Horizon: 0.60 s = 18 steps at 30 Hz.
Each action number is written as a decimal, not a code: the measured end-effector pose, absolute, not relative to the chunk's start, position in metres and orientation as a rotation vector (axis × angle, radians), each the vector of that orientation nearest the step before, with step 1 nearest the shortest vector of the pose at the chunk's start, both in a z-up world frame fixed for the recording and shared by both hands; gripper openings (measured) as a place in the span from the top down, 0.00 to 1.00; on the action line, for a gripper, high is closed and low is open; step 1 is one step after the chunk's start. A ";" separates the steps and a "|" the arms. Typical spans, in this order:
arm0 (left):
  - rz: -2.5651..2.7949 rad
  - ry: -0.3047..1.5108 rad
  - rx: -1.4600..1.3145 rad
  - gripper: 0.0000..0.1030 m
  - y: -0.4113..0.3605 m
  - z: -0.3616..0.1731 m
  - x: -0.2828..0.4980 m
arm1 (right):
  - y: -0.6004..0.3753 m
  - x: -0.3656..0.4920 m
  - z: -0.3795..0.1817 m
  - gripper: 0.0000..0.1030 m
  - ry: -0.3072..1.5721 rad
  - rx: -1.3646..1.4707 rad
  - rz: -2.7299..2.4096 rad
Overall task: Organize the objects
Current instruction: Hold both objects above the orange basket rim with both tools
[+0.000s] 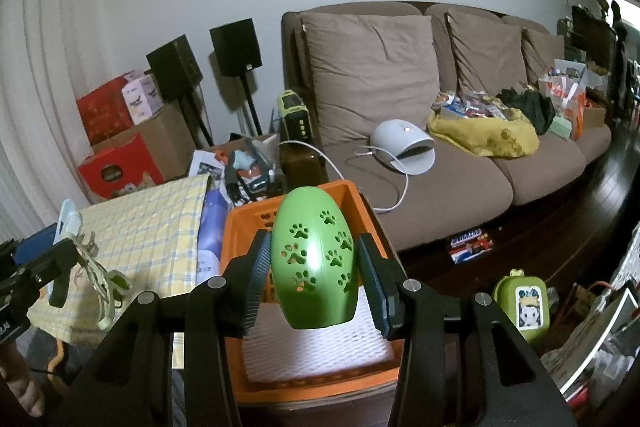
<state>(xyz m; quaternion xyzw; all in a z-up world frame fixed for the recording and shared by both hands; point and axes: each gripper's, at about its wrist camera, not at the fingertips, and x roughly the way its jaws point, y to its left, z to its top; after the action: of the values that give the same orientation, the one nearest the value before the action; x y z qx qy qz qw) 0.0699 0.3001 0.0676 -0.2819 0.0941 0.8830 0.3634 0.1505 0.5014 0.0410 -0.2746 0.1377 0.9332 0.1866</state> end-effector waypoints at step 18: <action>2.271 0.235 -0.731 0.60 0.315 0.066 0.065 | 0.505 0.149 0.037 0.57 0.400 -0.788 2.618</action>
<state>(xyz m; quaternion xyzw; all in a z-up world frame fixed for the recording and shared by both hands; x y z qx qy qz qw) 0.0654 0.3153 0.0663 -0.2842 0.0911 0.8825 0.3634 0.1490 0.5052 0.0367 -0.2799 0.1420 0.9307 0.1881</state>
